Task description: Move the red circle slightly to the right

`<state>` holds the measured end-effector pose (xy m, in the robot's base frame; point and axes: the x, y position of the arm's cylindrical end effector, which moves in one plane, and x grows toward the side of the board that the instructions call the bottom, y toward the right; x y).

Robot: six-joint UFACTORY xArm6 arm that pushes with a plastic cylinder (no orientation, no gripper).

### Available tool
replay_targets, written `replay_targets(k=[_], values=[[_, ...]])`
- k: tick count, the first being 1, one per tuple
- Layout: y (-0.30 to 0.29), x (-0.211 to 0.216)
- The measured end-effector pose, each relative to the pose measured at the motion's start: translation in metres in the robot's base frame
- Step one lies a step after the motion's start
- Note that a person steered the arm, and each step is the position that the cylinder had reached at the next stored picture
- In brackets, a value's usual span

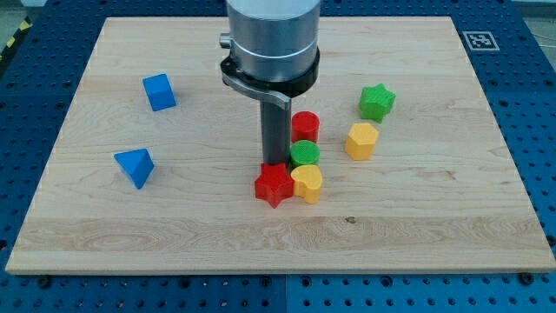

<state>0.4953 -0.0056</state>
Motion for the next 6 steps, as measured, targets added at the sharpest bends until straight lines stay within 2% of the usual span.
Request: replay_targets(k=[1,3,5,6], values=[[0.0,-0.003],[0.01,-0.045],[0.053,-0.051],[0.055,-0.051]])
